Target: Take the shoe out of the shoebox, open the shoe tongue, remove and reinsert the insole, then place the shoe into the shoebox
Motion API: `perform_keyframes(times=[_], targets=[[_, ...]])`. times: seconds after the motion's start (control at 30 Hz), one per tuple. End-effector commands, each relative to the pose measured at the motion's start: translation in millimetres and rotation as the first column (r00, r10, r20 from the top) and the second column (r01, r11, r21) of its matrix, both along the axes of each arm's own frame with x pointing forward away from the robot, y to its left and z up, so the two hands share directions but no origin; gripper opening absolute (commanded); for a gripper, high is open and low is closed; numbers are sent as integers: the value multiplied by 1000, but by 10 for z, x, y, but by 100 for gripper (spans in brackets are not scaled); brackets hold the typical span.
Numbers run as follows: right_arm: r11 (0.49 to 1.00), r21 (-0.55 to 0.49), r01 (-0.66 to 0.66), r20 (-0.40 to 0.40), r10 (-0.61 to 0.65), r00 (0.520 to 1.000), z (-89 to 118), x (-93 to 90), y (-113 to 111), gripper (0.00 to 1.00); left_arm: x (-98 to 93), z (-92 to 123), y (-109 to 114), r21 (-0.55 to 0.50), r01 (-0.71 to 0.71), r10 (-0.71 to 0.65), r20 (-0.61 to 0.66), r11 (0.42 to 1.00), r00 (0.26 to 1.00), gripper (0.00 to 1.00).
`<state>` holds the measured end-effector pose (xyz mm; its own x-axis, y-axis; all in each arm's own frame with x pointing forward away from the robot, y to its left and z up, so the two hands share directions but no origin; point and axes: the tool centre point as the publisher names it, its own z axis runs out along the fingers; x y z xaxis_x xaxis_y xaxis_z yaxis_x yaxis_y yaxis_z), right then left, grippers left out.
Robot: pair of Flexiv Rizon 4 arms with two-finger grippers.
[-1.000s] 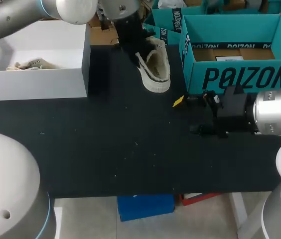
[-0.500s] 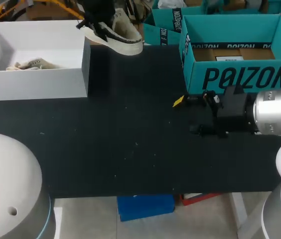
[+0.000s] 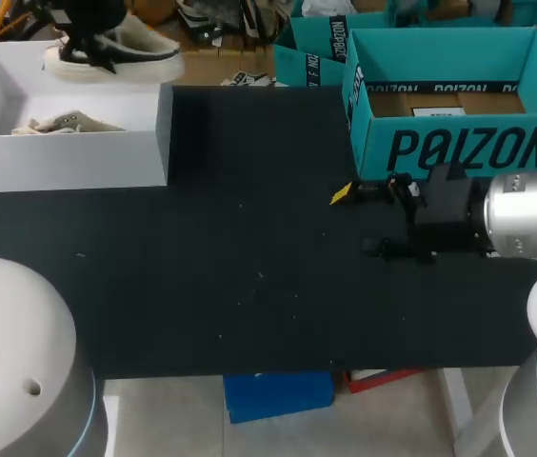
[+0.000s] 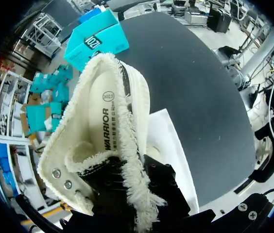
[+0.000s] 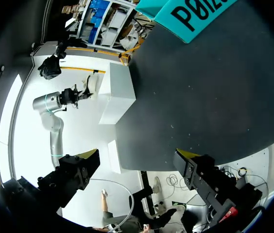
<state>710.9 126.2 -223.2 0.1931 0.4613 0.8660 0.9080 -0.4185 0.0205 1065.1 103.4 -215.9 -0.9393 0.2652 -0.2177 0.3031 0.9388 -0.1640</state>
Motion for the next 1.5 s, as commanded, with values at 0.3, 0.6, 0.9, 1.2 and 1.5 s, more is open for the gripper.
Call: perform_keyframes(times=[0.3,0.6,0.9,1.2,1.5], targets=[[1000,-1,1,0,-1,1000,-1,3,9,100,-116,-57,184,-31,-578,578,63,816,813,0],[1000,-1,1,0,-1,1000,-1,3,9,100,-153,-98,160,-26,-518,519,57,855,853,0],[1000,-1,1,0,-1,1000,-1,3,9,100,200,-285,546,-13,-312,312,-12,950,950,0],[1000,-1,1,0,-1,1000,-1,3,9,100,435,-454,884,21,-244,244,-7,970,970,0],[1000,-1,1,0,-1,1000,-1,3,9,100,744,-632,969,48,-273,272,35,961,962,0]])
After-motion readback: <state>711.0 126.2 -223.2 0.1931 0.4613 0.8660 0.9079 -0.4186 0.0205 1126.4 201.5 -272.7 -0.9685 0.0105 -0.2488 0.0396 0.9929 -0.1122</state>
